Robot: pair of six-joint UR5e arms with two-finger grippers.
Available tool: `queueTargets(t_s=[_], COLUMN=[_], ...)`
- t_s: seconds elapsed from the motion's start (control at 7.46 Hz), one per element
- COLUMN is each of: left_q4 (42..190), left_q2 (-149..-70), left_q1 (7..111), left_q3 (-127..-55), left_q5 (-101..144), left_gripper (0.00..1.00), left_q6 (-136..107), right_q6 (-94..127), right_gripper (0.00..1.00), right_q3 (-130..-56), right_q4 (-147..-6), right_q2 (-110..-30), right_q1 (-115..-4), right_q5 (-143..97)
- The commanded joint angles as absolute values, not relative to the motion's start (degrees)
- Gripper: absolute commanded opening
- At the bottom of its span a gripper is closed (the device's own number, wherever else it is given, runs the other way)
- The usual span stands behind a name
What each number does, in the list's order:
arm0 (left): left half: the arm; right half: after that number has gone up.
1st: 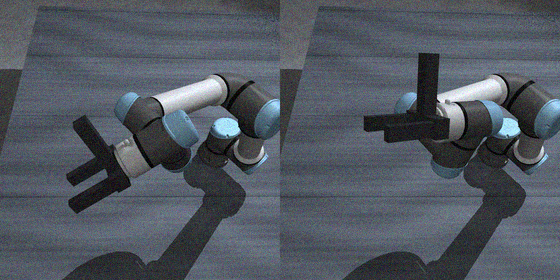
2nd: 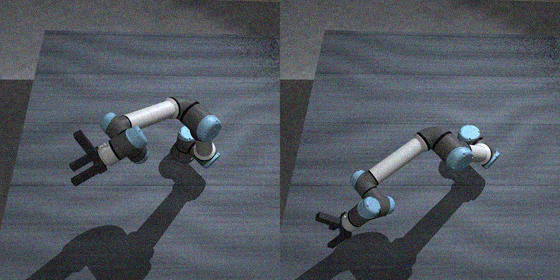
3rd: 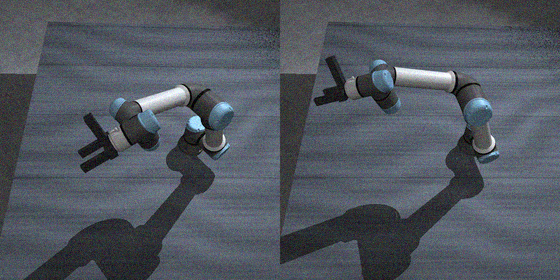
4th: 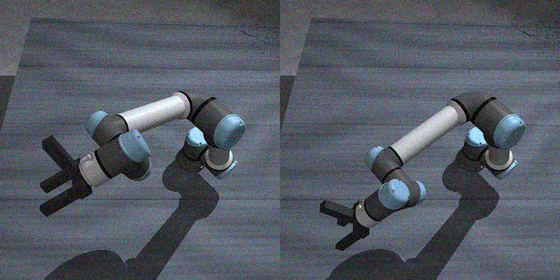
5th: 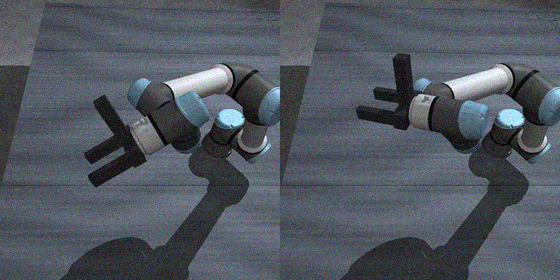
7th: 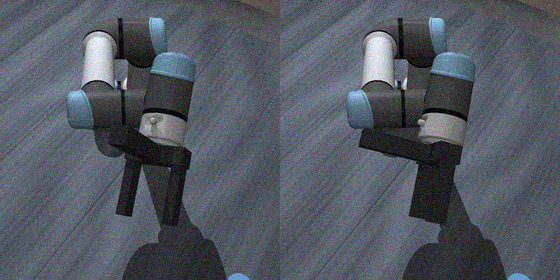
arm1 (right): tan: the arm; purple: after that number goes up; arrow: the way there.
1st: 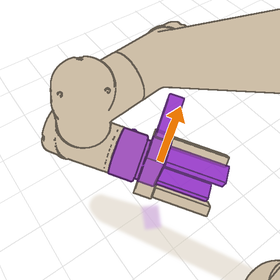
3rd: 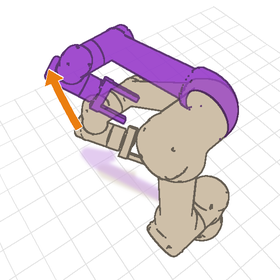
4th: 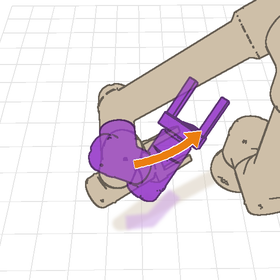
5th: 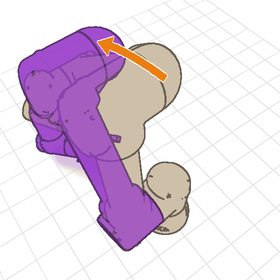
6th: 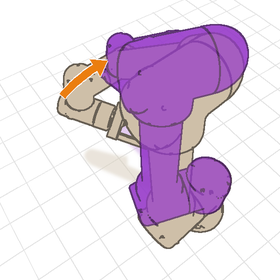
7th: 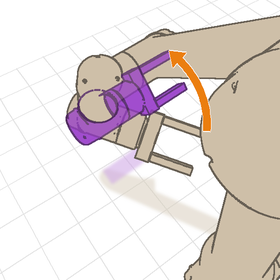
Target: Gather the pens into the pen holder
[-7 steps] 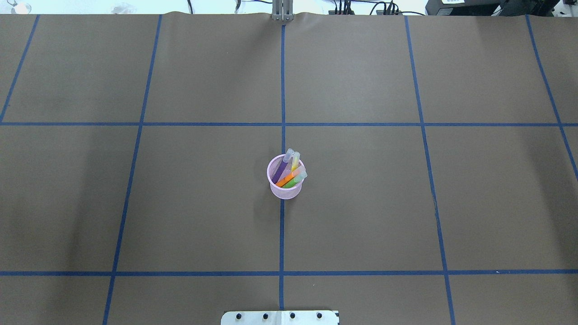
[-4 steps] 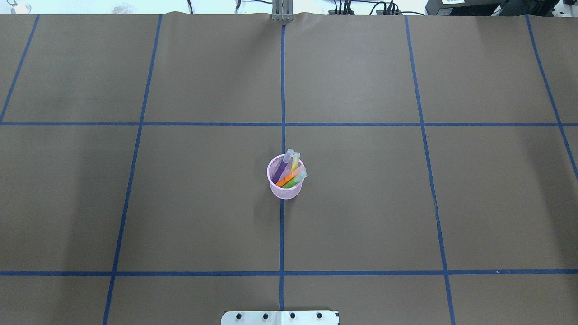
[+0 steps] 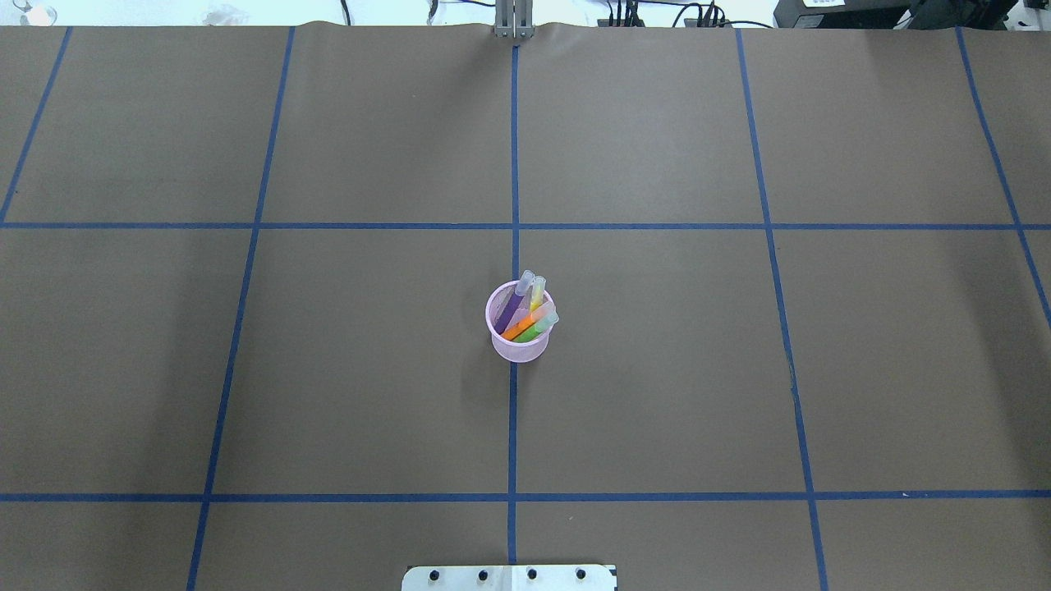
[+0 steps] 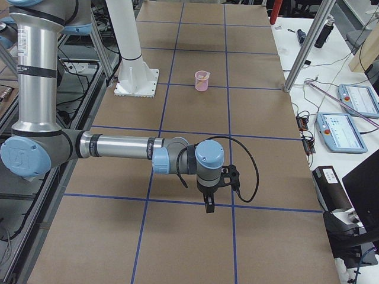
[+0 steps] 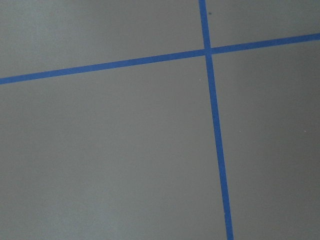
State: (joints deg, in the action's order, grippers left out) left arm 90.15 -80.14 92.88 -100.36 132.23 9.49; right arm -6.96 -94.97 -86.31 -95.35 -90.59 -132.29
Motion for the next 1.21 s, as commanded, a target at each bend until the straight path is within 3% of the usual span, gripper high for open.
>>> queueTargets(t_s=[0.0, 1.07], left_q4=[91.1, 91.1], left_q2=[-80.1, -79.7], left_q1=[92.9, 92.7], left_q3=[-100.1, -100.0], left_q5=[133.7, 133.7], left_gripper=[1.00, 1.00], left_q6=[9.4, 9.4], right_q6=[-6.9, -7.1], right_gripper=[1.00, 1.00], right_q3=[-94.7, -94.7], right_q4=[-86.3, -85.3], right_q2=[-95.9, -98.1], right_q1=[-90.5, -90.6], right_q5=[-132.2, -131.8])
